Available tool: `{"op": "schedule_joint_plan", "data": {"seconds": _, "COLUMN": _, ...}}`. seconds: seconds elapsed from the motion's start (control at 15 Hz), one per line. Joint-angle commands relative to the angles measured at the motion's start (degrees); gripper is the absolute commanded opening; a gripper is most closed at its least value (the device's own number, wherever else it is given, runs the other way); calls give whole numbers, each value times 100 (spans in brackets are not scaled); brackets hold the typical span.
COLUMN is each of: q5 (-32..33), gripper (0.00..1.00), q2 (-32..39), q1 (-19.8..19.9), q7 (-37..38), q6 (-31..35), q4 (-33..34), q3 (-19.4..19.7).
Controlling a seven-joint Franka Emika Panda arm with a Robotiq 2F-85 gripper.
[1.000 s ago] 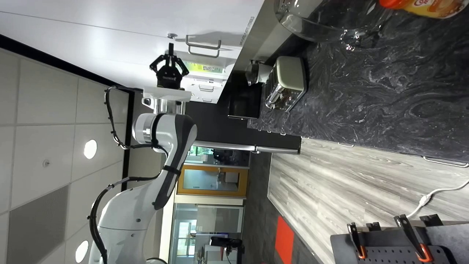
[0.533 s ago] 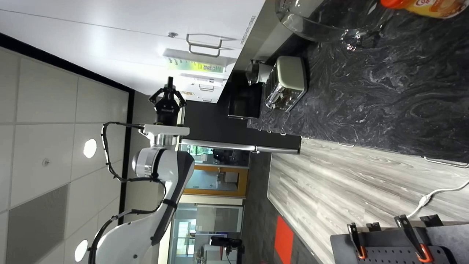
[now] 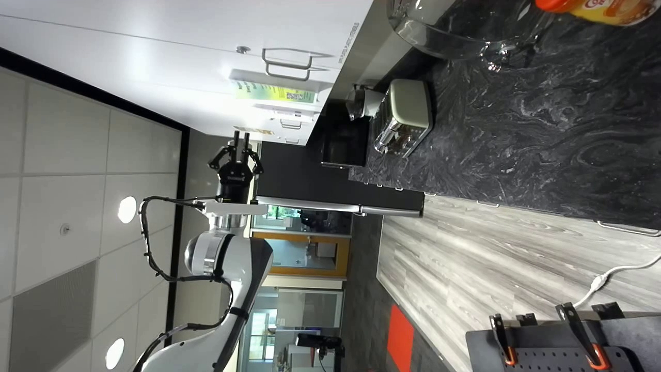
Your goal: Close the cupboard
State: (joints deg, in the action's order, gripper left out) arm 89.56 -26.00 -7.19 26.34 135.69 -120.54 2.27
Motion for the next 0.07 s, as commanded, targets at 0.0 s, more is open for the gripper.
{"op": "schedule_joint_plan", "data": {"seconds": 0.0, "q5": -53, "gripper": 27, "q2": 17, "q1": 139, "q7": -14, "q6": 47, "q4": 9, "q3": -99}}
